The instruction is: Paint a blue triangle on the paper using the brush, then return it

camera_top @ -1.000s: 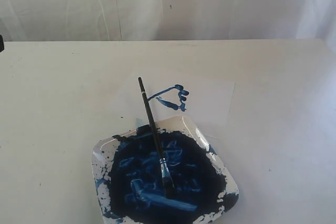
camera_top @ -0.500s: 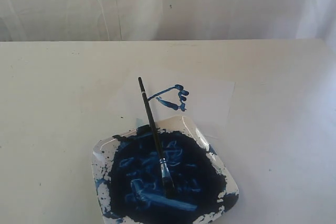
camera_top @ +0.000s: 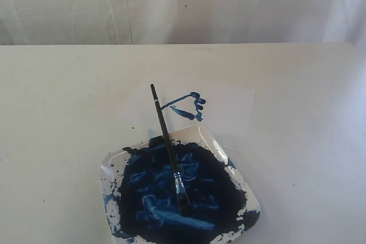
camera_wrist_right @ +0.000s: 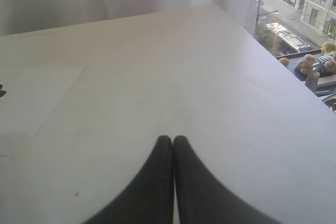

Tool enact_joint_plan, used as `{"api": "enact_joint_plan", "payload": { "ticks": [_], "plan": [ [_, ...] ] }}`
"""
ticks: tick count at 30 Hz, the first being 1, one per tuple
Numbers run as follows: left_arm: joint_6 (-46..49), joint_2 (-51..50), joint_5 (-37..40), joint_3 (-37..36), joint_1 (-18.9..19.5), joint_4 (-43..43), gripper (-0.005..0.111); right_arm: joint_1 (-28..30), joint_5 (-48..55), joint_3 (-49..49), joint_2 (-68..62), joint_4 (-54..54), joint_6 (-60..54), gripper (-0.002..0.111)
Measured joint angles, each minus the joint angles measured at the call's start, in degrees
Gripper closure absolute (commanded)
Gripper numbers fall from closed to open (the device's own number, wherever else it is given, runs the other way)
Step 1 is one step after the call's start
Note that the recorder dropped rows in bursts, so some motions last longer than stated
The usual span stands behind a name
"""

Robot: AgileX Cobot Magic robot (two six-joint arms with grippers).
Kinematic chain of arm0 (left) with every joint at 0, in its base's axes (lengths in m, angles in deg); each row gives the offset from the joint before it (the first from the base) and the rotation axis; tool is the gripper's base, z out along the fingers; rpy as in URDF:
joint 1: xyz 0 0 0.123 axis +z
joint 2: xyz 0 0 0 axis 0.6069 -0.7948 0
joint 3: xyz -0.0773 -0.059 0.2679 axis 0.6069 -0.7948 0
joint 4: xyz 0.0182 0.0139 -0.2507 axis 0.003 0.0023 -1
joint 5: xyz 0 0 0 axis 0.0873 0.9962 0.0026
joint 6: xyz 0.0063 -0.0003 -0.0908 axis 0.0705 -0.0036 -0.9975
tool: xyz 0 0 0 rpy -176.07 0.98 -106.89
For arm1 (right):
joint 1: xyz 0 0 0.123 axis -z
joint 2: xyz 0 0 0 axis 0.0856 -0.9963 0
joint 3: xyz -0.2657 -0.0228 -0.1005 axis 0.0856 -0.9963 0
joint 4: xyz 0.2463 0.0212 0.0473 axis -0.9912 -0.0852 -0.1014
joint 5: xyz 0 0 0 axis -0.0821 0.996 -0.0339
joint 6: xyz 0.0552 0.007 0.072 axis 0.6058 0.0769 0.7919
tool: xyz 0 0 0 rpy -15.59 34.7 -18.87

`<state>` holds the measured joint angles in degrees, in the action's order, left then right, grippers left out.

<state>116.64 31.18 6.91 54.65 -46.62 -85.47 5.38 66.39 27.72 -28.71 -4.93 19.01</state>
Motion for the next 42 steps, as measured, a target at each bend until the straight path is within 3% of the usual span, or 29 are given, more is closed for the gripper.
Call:
{"api": "enact_joint_plan", "payload": {
  "ticks": [5, 8, 10, 18, 25, 30, 42],
  "plan": [
    [-32.91, 0.0, 3.36, 0.0, 0.0, 31.06, 0.107, 0.0, 0.0, 0.0, 0.0, 0.0, 0.0, 0.108],
    [-44.04, 0.0, 4.68, 0.0, 0.0, 40.87, 0.107, 0.0, 0.0, 0.0, 0.0, 0.0, 0.0, 0.108],
    [-46.47, 0.0, 5.09, 0.0, 0.0, 43.49, 0.107, 0.0, 0.0, 0.0, 0.0, 0.0, 0.0, 0.108],
    [-46.33, 2.51, 5.41, -1.34, 0.0, 46.76, 0.107, 0.0, 0.0, 0.0, 0.0, 0.0, 0.0, 0.108],
    [-46.11, 6.84, 5.67, -9.68, 0.0, 46.76, 0.107, 0.0, 0.0, 0.0, 0.0, 0.0, 0.0, 0.108],
    [-40.82, 11.04, 7.04, -15.35, 0.0, 46.76, 0.107, 0.0, 0.0, 0.0, 0.0, 0.0, 0.0, 0.108],
    [-37.08, 21.49, 8.76, -20.9, 0.0, 46.76, 0.107, 0.0, 0.0, 0.0, 0.0, 0.0, 0.0, 0.108]
  ]
}}
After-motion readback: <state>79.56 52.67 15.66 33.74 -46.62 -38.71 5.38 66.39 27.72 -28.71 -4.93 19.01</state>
